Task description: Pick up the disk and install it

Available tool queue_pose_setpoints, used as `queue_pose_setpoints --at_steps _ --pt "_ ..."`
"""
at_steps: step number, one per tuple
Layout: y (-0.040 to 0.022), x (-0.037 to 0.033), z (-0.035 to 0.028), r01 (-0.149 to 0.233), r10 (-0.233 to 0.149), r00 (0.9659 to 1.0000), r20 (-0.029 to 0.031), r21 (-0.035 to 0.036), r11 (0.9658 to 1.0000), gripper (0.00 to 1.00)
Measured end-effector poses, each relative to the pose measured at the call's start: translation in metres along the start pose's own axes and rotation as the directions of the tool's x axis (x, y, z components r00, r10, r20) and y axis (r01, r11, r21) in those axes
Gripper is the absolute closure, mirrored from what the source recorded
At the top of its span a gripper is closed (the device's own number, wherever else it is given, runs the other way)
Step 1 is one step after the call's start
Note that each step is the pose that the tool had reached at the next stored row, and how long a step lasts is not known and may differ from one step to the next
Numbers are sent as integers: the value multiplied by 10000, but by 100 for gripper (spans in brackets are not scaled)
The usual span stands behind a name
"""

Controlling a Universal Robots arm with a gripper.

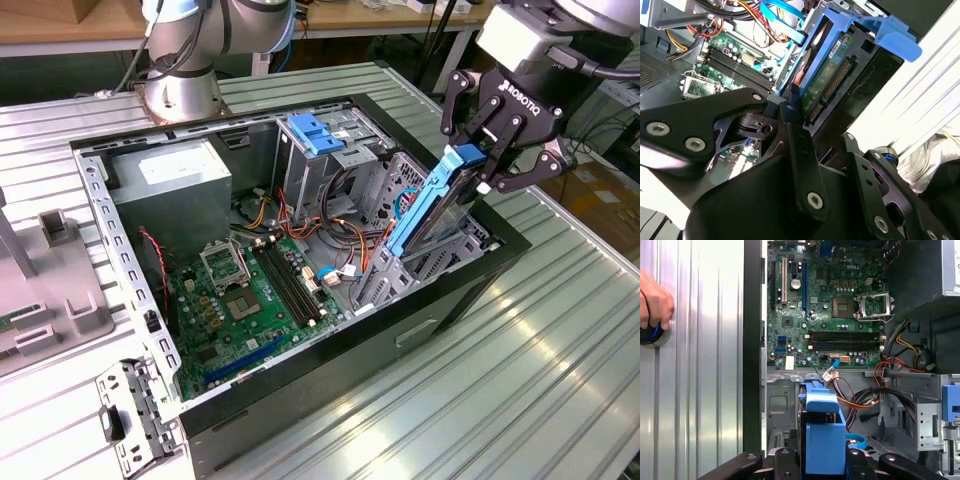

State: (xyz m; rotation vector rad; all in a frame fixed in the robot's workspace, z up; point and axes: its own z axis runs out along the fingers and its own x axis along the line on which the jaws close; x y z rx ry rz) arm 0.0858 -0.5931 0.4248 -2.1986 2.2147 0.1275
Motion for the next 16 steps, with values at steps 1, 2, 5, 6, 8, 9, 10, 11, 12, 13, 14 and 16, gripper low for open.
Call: queue_pose_setpoints --at_steps 1,2,5,6,8,9,10,11,12,13,14,16 --pt "-1 1 11 0 0 10000 0 0 10000 64" --pt "-1 1 21 0 0 10000 0 0 10000 64" --pt "-3 4 58 1 -1 10000 0 0 10000 64" --pt "-3 5 67 0 0 10000 -1 0 10000 64" --pt "-4 6 89 0 0 10000 0 0 10000 64" --pt "-4 7 98 0 0 10000 0 0 10000 64" --pt "-5 7 102 0 0 10000 0 0 10000 64" --pt "-5 8 107 0 0 10000 0 0 10000 64" --pt "-5 8 112 0 0 10000 0 0 10000 64" --pt "-5 8 118 0 0 10000 1 0 10000 64" --pt "-6 9 122 0 0 10000 0 0 10000 64" --pt "-6 9 133 0 0 10000 0 0 10000 64"
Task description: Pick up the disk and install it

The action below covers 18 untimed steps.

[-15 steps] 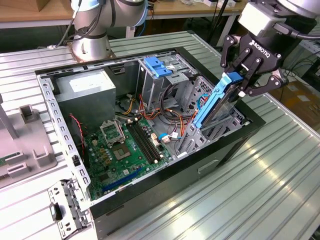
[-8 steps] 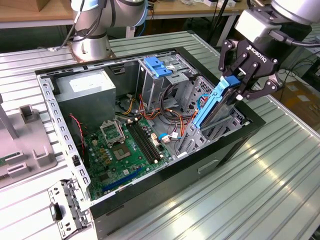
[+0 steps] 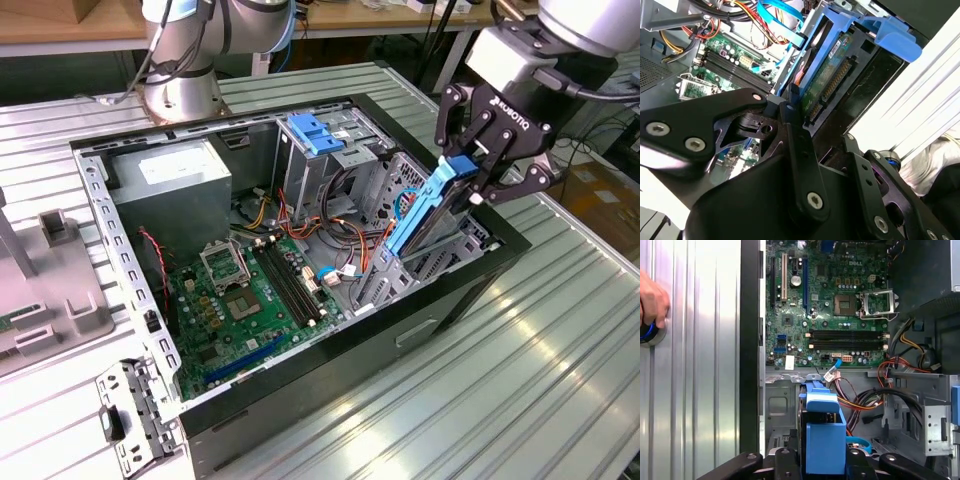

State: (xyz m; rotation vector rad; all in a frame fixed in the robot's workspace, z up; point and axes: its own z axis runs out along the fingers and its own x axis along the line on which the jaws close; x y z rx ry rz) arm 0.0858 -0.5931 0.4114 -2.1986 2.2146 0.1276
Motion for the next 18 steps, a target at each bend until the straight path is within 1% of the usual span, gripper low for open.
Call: queue_pose_setpoints --at_steps 12,18 --pt "-2 3 40 0 0 10000 -1 0 10000 64" --pt "-3 5 73 0 0 10000 0 0 10000 64"
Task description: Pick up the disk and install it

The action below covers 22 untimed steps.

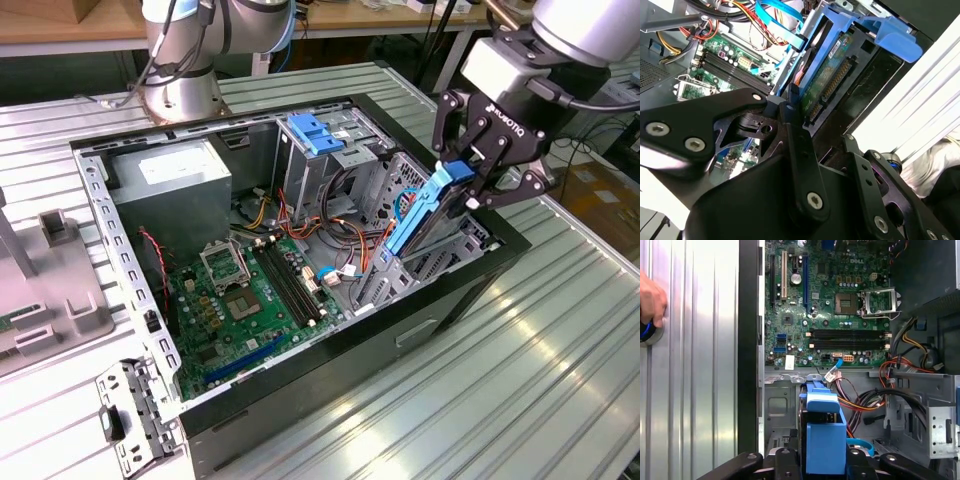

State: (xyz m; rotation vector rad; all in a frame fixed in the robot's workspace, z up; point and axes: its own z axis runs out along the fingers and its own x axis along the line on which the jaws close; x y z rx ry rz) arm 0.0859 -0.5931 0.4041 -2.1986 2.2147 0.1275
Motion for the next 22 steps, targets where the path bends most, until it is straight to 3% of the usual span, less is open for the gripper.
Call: queue_pose_setpoints --at_steps 12,14,22 --pt "-2 3 35 0 0 10000 -3 0 10000 64" --pt "-2 3 36 1 -1 10000 -2 0 10000 56" --pt "-2 3 40 0 0 10000 -1 -1 10000 56"
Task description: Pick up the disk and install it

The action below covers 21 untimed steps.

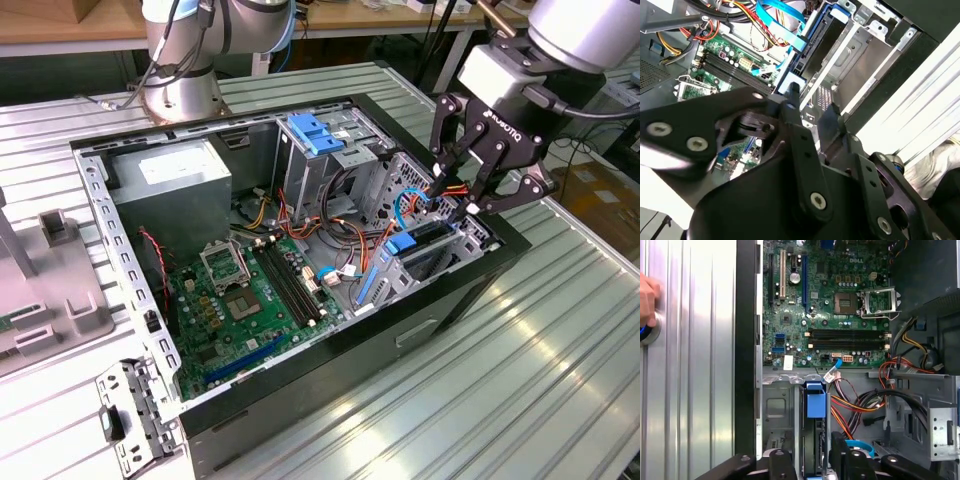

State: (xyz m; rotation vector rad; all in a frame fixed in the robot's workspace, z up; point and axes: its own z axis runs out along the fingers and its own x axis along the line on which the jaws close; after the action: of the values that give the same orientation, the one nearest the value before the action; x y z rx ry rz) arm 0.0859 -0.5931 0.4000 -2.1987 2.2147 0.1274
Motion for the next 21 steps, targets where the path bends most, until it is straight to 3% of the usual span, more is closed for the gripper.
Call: queue_pose_setpoints --at_steps 2,3,4,9,12,16,21 --pt "0 0 2 0 0 10000 0 0 10000 64" --pt "0 0 3 0 0 10000 1 0 10000 83" --pt "0 0 4 0 0 10000 0 0 10000 89" --pt "-2 1 7 -1 1 10000 1 0 10000 89" --pt "-78 1 13 0 0 10000 1 -3 10000 89" --pt "-274 4 82 -2 2 10000 -1 -23 10000 89" --pt "-367 5 97 -1 1 10000 -4 -23 10000 89"
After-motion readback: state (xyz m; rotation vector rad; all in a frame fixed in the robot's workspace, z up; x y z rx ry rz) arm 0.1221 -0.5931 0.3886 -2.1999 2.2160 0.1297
